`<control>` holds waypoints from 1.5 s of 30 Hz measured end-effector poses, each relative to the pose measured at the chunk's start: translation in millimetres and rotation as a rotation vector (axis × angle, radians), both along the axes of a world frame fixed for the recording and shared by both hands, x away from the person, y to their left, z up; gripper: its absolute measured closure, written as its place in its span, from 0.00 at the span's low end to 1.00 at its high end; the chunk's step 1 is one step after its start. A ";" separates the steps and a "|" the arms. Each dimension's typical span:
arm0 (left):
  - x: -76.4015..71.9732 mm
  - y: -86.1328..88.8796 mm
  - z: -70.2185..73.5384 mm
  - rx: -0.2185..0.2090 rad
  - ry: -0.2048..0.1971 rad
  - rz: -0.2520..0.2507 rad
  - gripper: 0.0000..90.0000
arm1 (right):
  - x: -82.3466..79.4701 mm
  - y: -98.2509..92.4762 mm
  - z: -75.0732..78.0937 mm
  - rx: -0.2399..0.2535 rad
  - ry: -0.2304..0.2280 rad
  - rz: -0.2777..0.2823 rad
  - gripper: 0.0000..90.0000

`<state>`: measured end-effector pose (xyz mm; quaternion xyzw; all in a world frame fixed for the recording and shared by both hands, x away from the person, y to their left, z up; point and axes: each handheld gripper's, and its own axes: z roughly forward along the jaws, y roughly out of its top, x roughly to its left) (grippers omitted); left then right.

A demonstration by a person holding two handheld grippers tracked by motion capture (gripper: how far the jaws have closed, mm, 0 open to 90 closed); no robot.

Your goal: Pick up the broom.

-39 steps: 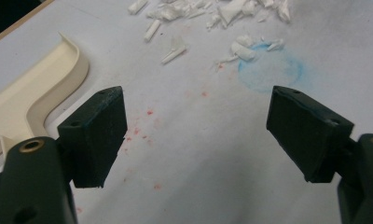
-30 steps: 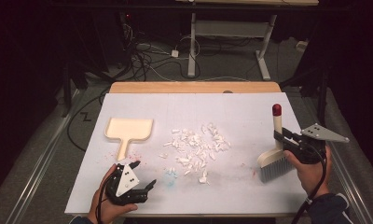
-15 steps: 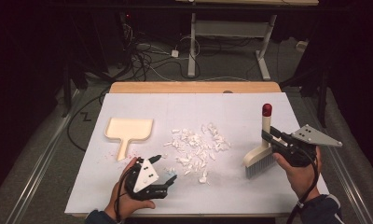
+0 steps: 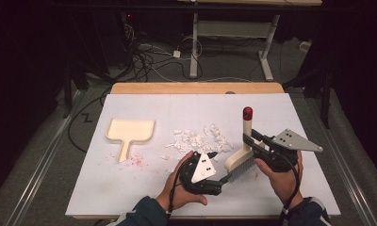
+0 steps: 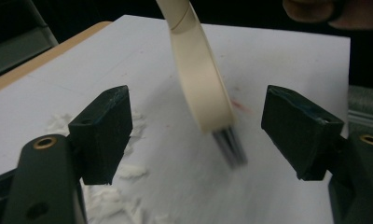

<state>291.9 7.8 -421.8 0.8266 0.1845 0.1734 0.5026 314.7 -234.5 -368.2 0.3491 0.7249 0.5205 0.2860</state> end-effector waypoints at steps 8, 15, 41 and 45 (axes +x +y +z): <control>14.9 -6.8 -1.1 -0.099 0.089 -0.049 0.46 | -23.2 29.6 9.6 -0.002 -0.059 0.093 0.79; 17.1 7.6 2.1 -0.079 0.087 -0.055 0.70 | -32.7 36.5 10.7 -0.014 -0.070 0.123 0.79; -2.1 52.5 9.6 0.122 0.099 -0.386 0.71 | -16.0 43.6 -39.5 -0.307 0.168 0.749 0.61; -1.6 53.1 8.7 0.117 0.096 -0.395 0.68 | -14.5 45.4 -45.3 -0.294 0.211 0.798 0.71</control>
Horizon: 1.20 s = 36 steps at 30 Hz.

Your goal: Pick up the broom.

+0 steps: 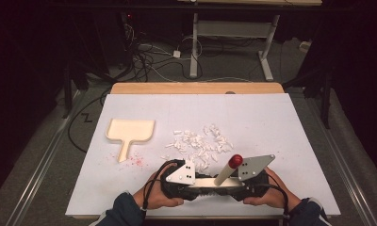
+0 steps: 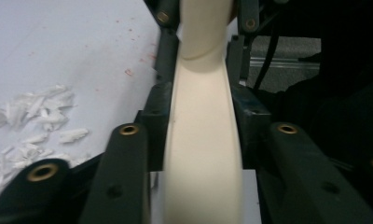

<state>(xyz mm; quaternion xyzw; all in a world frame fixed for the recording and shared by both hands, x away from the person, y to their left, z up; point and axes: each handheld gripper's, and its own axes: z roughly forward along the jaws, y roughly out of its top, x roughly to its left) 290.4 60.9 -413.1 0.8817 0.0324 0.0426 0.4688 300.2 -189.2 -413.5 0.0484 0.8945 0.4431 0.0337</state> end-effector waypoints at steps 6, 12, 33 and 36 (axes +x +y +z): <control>0.2 3.8 2.4 -0.007 -0.043 0.040 0.56 | -0.2 1.4 -0.2 -0.012 0.011 0.001 0.76; -2.9 19.8 7.9 -0.010 -0.158 0.207 0.28 | 5.3 -10.8 8.4 0.006 0.003 -0.093 0.76; -19.2 138.0 -36.2 0.087 -0.175 0.650 0.18 | 41.7 -79.8 36.7 0.036 -0.071 -0.548 0.76; -22.5 146.4 -43.3 0.103 -0.163 0.684 0.18 | 47.3 -84.7 36.9 0.025 -0.091 -0.586 0.76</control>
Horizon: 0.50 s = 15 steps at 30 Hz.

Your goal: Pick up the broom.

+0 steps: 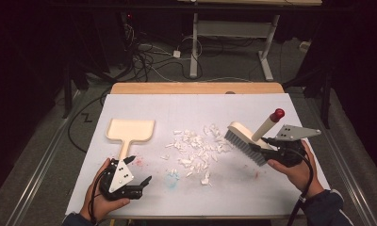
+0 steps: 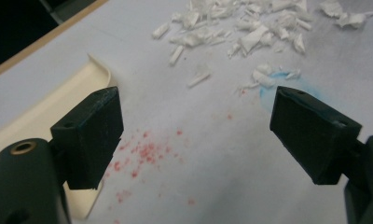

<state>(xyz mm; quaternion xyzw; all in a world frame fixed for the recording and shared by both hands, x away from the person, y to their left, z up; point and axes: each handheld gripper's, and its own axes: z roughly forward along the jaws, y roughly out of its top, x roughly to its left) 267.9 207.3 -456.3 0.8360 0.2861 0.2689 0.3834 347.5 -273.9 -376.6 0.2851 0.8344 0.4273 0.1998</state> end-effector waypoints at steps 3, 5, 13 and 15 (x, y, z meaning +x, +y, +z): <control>-2.8 6.7 -4.8 0.010 0.005 0.028 0.18 | 9.8 -6.4 -2.0 -0.014 -0.015 -0.061 0.76; -4.3 10.5 -6.9 0.007 0.013 0.040 0.18 | 12.3 -7.6 -2.8 -0.018 -0.022 -0.073 0.76; -9.4 13.5 -13.5 0.048 0.026 0.037 0.18 | 36.4 -13.5 -11.3 -0.018 -0.021 -0.152 0.76; -10.5 12.6 -13.4 0.045 0.025 0.032 0.18 | 44.5 -12.4 -14.9 -0.040 -0.023 -0.173 0.76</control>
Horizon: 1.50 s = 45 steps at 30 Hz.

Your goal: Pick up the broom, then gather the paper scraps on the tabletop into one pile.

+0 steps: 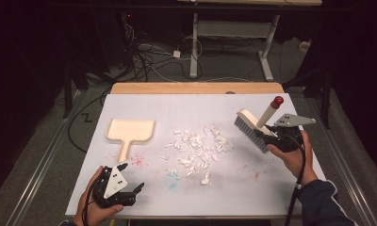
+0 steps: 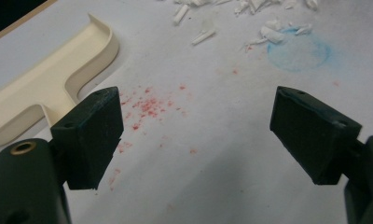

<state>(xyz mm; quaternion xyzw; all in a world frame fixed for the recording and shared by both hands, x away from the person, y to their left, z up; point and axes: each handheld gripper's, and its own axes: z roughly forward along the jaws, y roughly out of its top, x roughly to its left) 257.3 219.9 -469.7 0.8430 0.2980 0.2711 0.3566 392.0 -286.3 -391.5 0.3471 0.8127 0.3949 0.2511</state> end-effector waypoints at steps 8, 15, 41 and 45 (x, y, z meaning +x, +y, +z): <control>1.5 1.5 0.2 -0.006 -0.001 0.006 0.18 | 22.1 8.0 -8.1 -0.035 -0.002 -0.041 0.76; 1.1 -1.2 0.6 0.000 -0.016 0.015 0.18 | 46.0 25.1 -15.6 -0.065 -0.006 -0.057 0.76; -6.1 -10.4 -4.2 0.060 -0.013 0.000 0.18 | 20.2 135.7 -38.0 -0.189 -0.030 0.276 0.76; -7.0 -11.4 -4.1 0.066 -0.012 -0.007 0.18 | -2.6 143.1 -38.5 -0.206 -0.038 0.366 0.76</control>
